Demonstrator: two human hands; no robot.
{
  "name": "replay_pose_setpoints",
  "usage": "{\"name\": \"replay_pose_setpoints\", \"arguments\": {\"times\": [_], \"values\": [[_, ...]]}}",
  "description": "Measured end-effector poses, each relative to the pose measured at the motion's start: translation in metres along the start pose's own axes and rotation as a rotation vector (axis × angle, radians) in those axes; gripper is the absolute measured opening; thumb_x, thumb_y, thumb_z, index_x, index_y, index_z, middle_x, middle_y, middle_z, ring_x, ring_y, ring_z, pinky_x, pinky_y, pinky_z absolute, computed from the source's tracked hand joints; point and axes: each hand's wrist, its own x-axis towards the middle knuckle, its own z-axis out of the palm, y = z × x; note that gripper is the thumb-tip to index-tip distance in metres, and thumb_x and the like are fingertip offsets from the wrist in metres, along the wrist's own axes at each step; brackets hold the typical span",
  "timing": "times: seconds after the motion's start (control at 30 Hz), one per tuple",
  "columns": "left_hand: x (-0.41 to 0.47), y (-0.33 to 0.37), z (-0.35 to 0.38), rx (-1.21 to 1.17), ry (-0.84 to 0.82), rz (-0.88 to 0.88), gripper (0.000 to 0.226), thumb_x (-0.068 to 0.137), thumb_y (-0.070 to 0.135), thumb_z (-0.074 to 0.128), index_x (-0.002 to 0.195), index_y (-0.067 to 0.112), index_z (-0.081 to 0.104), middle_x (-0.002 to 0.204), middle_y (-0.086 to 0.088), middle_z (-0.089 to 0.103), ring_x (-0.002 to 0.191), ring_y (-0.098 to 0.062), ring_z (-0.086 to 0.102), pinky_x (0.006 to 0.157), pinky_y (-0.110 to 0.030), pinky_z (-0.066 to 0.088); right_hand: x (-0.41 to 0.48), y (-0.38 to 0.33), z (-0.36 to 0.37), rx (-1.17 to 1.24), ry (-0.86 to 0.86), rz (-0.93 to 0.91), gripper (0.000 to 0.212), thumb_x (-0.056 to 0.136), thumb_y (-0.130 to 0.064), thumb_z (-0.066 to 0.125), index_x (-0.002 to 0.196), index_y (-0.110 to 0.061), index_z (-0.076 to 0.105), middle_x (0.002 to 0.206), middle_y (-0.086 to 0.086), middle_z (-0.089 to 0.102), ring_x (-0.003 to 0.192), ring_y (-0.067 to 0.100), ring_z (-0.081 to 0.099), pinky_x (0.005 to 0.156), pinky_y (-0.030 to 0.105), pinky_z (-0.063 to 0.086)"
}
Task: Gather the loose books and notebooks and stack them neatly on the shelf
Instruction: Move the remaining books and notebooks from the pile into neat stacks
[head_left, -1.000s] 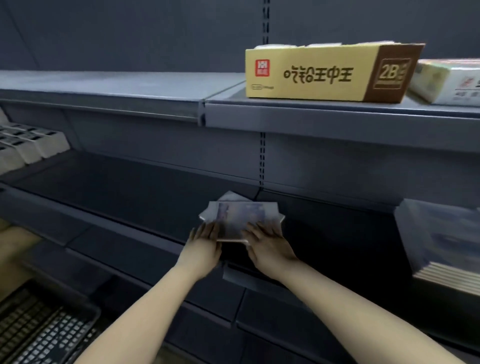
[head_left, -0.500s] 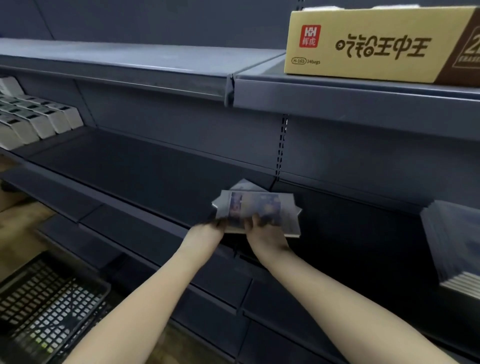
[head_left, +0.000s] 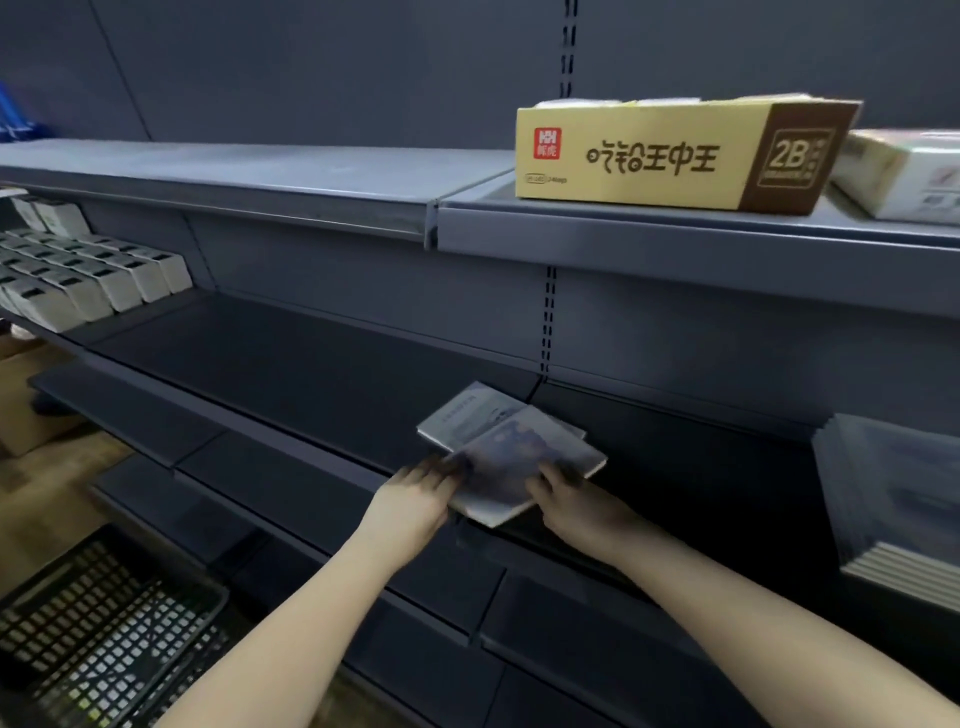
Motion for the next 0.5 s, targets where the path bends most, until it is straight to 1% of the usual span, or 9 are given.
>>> {"name": "replay_pose_setpoints", "arguments": {"times": [0.07,0.13,0.2,0.27,0.33,0.37,0.43,0.47,0.5], "values": [[0.001,0.014,0.002,-0.026,-0.005,0.080,0.048,0.054,0.020,0.079,0.102,0.013,0.073,0.107,-0.003,0.071,0.097,-0.021,0.069,0.076,-0.030,0.057,-0.019,0.013,0.001,0.192,0.015,0.011,0.036,0.077,-0.008,0.063,0.111,-0.002,0.056,0.113,0.019,0.053,0.095,0.033,0.057,0.072,0.033,0.047],[0.005,0.033,0.000,-0.017,0.029,0.145,0.034,0.063,0.024,0.066,0.095,0.014,0.074,0.099,-0.002,0.073,0.089,-0.017,0.070,0.069,-0.024,0.057,-0.036,0.025,0.002,0.300,-0.032,0.078,0.038,0.090,-0.011,0.047,0.128,-0.006,0.044,0.133,0.013,0.042,0.116,0.031,0.045,0.091,0.034,0.038],[0.013,0.048,-0.001,0.003,0.044,0.174,0.034,0.070,0.029,0.048,0.087,0.015,0.075,0.088,0.000,0.073,0.075,-0.015,0.071,0.056,-0.021,0.055,-0.053,0.033,0.002,0.423,-0.019,0.093,0.043,0.088,-0.023,0.052,0.130,-0.012,0.046,0.135,0.007,0.045,0.122,0.028,0.042,0.098,0.031,0.035],[0.020,0.061,-0.001,0.051,0.038,0.204,0.034,0.074,0.033,0.044,0.080,0.017,0.073,0.076,0.003,0.071,0.060,-0.015,0.067,0.043,-0.020,0.048,-0.066,0.036,0.005,0.481,0.064,0.034,0.045,0.081,-0.028,0.060,0.124,-0.016,0.055,0.126,0.004,0.056,0.117,0.026,0.051,0.097,0.031,0.042],[0.027,0.077,-0.004,0.074,0.056,0.239,0.035,0.079,0.038,0.043,0.072,0.019,0.072,0.064,0.004,0.067,0.050,-0.015,0.063,0.036,-0.018,0.041,-0.075,0.034,0.001,0.457,0.108,-0.059,0.041,0.079,-0.020,0.061,0.120,-0.014,0.059,0.119,0.009,0.061,0.111,0.030,0.057,0.090,0.037,0.050],[0.031,0.086,-0.007,0.072,0.070,0.253,0.035,0.080,0.039,0.043,0.069,0.021,0.071,0.061,0.005,0.065,0.048,-0.014,0.061,0.035,-0.018,0.039,-0.078,0.031,-0.002,0.414,0.091,-0.048,0.042,0.083,-0.014,0.057,0.125,-0.011,0.055,0.127,0.014,0.056,0.117,0.033,0.053,0.091,0.041,0.049],[0.037,0.106,-0.016,0.054,0.091,0.277,0.030,0.078,0.039,0.050,0.067,0.022,0.072,0.059,0.006,0.065,0.049,-0.012,0.061,0.033,-0.016,0.036,-0.083,0.028,0.002,0.272,-0.006,0.073,0.048,0.091,-0.006,0.047,0.138,-0.007,0.039,0.145,0.019,0.035,0.132,0.035,0.036,0.103,0.044,0.039],[0.039,0.116,-0.021,0.046,0.111,0.287,0.020,0.074,0.036,0.060,0.069,0.021,0.073,0.062,0.005,0.066,0.051,-0.012,0.062,0.032,-0.016,0.036,-0.084,0.029,0.006,0.231,-0.030,0.130,0.048,0.092,-0.005,0.045,0.139,-0.004,0.036,0.147,0.021,0.032,0.134,0.036,0.035,0.105,0.043,0.037],[0.041,0.125,-0.023,0.040,0.119,0.297,0.012,0.067,0.030,0.069,0.072,0.020,0.074,0.065,0.004,0.068,0.053,-0.012,0.064,0.032,-0.016,0.037,-0.088,0.032,0.009,0.207,-0.001,0.157,0.047,0.091,-0.004,0.048,0.137,-0.001,0.039,0.143,0.025,0.036,0.131,0.039,0.038,0.105,0.043,0.038]]}}
